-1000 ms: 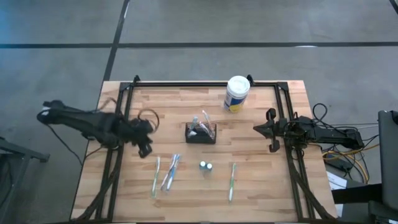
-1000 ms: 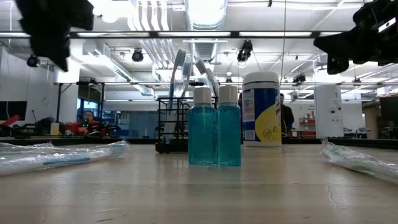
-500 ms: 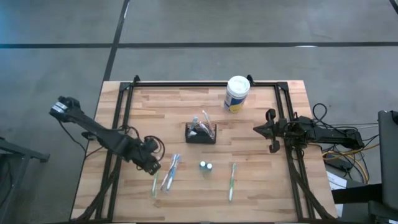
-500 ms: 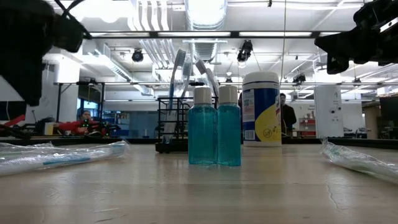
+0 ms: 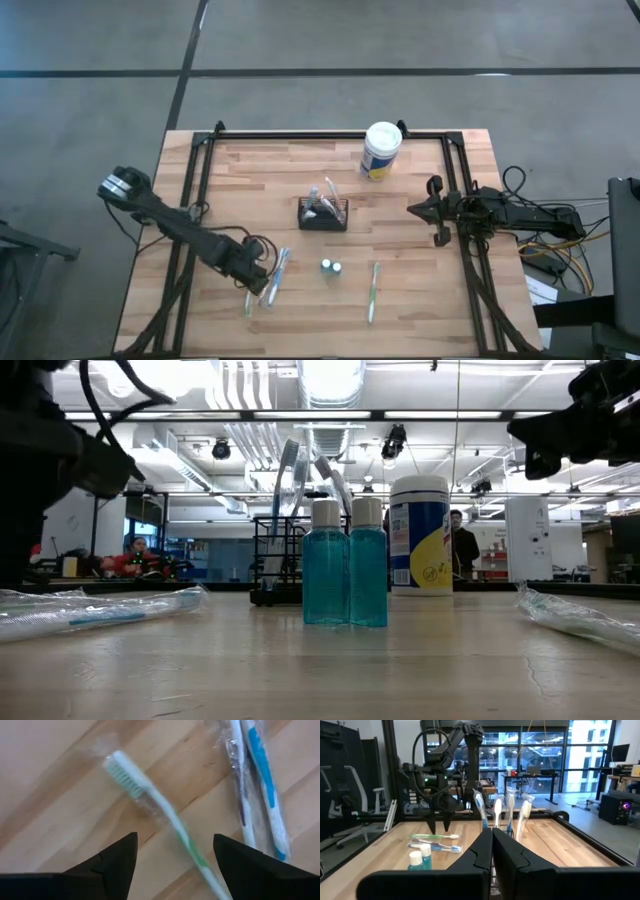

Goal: Pick & Place toothbrushing station
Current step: Put the green toothbrush into the black wire organizer

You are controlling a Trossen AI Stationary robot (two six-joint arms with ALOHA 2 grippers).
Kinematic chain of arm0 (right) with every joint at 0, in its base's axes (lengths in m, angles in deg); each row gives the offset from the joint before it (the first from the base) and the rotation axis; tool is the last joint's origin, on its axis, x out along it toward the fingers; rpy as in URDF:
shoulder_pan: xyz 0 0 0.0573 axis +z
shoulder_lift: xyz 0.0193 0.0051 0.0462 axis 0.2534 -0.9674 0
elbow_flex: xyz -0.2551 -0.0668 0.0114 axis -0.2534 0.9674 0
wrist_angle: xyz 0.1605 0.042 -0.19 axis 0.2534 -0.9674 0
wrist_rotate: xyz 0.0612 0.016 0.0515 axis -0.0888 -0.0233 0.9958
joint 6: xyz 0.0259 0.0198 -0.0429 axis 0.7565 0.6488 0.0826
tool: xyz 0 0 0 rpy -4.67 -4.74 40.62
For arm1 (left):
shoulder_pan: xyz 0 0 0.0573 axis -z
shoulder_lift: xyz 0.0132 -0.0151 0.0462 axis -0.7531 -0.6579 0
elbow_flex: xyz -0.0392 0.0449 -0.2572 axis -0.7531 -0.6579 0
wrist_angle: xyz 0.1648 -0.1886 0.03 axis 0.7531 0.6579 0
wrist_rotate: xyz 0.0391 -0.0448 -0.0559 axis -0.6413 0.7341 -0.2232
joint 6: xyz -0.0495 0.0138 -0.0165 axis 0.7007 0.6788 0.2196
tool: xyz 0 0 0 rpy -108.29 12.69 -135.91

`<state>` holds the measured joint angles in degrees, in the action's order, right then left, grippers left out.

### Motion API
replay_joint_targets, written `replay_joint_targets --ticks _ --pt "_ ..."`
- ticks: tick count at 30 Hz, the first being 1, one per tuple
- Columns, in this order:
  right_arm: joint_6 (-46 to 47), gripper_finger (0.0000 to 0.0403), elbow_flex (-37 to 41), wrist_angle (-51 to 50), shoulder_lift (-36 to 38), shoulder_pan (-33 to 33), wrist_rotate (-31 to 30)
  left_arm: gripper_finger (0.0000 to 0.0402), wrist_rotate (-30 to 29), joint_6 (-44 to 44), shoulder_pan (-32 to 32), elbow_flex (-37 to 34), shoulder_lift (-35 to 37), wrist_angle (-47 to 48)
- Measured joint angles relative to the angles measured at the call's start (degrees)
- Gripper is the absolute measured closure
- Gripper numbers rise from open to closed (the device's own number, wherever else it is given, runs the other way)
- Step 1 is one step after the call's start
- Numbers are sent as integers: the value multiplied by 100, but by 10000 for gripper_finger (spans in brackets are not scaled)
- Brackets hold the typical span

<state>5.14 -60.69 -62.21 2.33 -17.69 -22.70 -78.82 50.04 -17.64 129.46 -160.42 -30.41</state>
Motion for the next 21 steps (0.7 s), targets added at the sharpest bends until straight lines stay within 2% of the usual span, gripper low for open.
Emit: replay_joint_targets --ticks 10,13,17,21 --pt "-15 394 0 -121 0 0 8 139 163 -218 -11 25 -729 -191" --pt "-16 394 0 -119 0 0 9 152 179 -332 -31 22 -777 -179" --pt "-16 394 0 -83 0 -1 8 213 175 -499 -43 11 -714 -119" --pt "-16 394 0 -78 0 0 8 309 206 -824 -100 -3 -557 19"
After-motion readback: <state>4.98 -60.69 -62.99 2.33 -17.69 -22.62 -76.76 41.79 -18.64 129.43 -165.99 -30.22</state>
